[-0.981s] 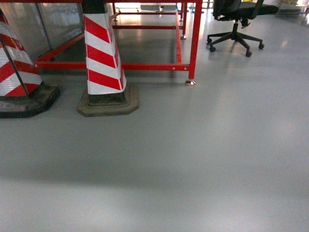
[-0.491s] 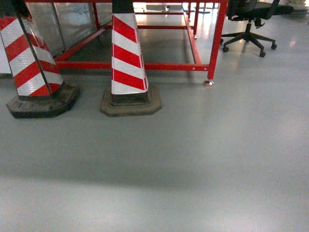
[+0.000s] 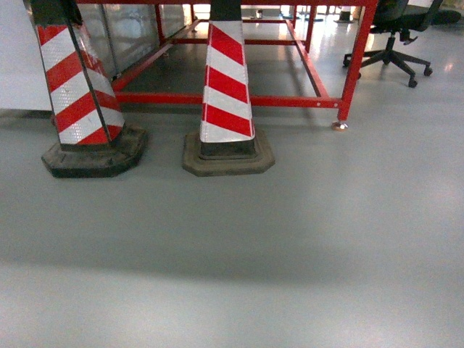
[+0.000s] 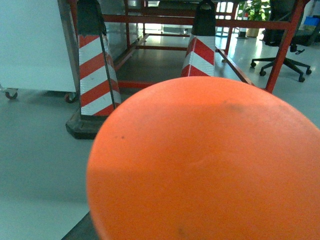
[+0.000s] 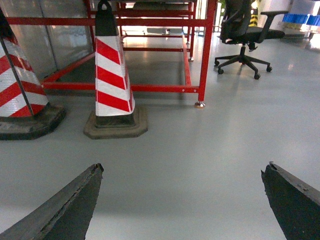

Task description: Pick capacitor and pack into box

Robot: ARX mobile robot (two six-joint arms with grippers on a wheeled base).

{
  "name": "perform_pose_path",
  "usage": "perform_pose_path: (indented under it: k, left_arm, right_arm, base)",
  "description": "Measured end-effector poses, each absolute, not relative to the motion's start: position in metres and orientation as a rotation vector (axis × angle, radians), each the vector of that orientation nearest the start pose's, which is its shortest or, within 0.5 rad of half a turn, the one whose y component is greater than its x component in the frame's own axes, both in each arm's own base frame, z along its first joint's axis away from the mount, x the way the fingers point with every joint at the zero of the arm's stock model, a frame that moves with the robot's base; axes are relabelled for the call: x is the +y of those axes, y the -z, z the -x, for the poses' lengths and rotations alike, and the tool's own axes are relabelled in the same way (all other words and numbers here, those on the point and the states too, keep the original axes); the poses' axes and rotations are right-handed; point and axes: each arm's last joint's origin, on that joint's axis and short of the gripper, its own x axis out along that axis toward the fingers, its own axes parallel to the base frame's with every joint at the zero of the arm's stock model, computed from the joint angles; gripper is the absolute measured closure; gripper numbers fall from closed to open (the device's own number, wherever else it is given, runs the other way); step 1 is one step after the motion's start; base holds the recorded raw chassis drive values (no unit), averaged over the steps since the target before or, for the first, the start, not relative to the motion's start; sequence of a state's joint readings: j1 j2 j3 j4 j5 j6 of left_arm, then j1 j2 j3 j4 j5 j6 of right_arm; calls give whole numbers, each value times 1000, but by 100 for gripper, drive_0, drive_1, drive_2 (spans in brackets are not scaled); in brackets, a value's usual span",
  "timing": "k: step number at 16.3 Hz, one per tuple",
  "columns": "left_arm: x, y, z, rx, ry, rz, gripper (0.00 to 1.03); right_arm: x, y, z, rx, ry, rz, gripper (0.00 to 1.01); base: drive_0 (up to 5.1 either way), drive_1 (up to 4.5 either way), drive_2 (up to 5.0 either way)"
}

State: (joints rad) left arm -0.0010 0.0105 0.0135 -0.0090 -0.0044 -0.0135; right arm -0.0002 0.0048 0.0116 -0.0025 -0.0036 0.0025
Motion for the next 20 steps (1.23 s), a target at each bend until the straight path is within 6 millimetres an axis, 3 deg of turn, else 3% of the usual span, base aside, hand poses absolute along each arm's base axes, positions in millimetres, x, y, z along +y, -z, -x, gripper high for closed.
perform_pose_path:
  k: [3, 20]
  left_arm:
    - [0, -167, -98, 4, -2, 13, 59]
    - [0, -167, -98, 4, 0, 13, 59]
  right_arm:
    - [0, -166, -97, 1, -3, -2, 3]
    - [0, -167, -97, -3, 0, -2, 3]
  base:
    - [0, 0, 0]
    - [5, 406, -396]
